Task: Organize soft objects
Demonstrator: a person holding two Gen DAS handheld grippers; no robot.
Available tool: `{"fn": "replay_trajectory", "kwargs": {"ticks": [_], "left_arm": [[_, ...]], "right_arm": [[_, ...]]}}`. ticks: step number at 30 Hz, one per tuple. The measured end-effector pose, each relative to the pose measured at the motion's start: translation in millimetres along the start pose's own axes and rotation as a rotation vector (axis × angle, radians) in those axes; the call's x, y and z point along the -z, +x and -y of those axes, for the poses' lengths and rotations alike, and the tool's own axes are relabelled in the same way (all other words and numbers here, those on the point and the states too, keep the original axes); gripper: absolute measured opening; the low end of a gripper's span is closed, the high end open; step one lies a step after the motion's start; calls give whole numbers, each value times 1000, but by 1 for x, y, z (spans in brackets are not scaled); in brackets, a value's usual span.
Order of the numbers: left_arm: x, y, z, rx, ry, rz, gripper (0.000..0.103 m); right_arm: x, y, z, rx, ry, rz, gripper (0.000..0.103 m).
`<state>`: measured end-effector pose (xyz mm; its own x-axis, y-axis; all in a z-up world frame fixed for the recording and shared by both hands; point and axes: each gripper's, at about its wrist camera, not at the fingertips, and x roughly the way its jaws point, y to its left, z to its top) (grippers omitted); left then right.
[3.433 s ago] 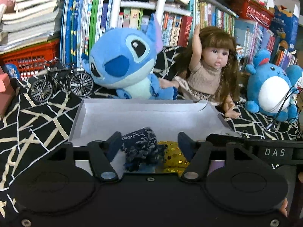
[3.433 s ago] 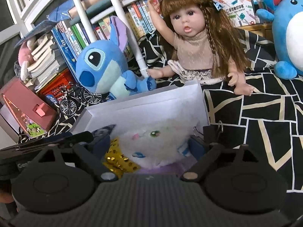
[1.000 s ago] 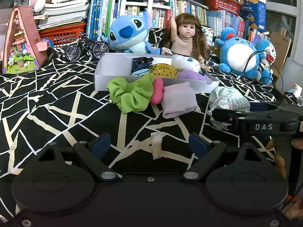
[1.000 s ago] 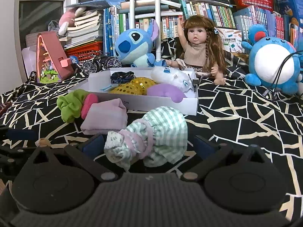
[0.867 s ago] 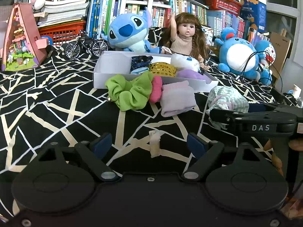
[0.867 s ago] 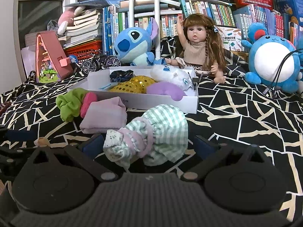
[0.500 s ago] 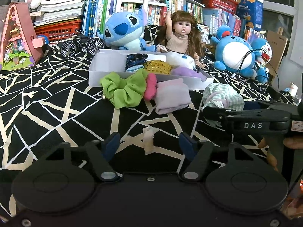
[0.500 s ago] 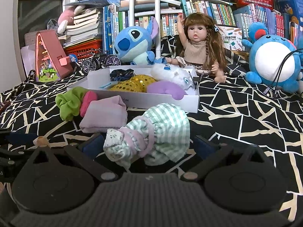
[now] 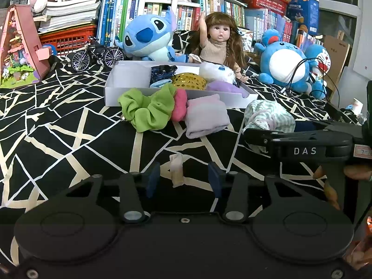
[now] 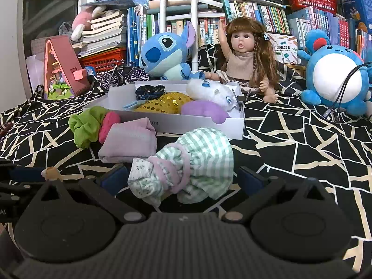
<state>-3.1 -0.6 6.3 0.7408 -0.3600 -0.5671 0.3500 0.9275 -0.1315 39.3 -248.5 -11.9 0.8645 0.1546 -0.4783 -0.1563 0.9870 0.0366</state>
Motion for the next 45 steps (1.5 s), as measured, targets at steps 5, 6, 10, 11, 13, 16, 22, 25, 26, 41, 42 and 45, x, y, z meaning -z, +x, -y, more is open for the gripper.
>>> {"fn": "replay_trajectory", "kwargs": {"ticks": [5, 6, 10, 11, 13, 16, 22, 25, 26, 41, 42, 45], "left_arm": [[0, -1, 1, -4, 2, 4, 27], [-1, -1, 0, -4, 2, 2, 25], [0, -2, 0, -7, 4, 0, 18], [-1, -2, 0, -8, 4, -1, 17], [-1, -3, 0, -11, -1, 1, 15], [-3, -4, -1, -14, -5, 6, 14], [-5, -4, -1, -21, -7, 12, 12], [-6, -5, -2, -23, -8, 16, 11], [-6, -5, -2, -24, -7, 18, 11], [-19, -10, -11, -47, -31, 60, 10], [-19, -10, -11, -49, -32, 61, 10], [-18, -11, -12, -51, -32, 60, 10]], "right_arm": [[0, 0, 0, 1, 1, 0, 103], [0, 0, 0, 1, 2, 0, 103], [0, -1, 0, -1, 3, 6, 103], [-1, -1, 0, -3, 3, 9, 103], [-1, -3, -1, -8, 0, 14, 103], [-2, -3, -3, -9, -11, 18, 100], [-2, -4, -7, -8, -26, 18, 87], [-2, -5, -7, -16, -28, 23, 77], [-2, -6, -8, -17, -31, 26, 74], [-14, -20, 1, -24, 52, 94, 61], [-14, -21, 0, -23, 50, 98, 61], [-14, -22, 0, -21, 47, 103, 61]]}}
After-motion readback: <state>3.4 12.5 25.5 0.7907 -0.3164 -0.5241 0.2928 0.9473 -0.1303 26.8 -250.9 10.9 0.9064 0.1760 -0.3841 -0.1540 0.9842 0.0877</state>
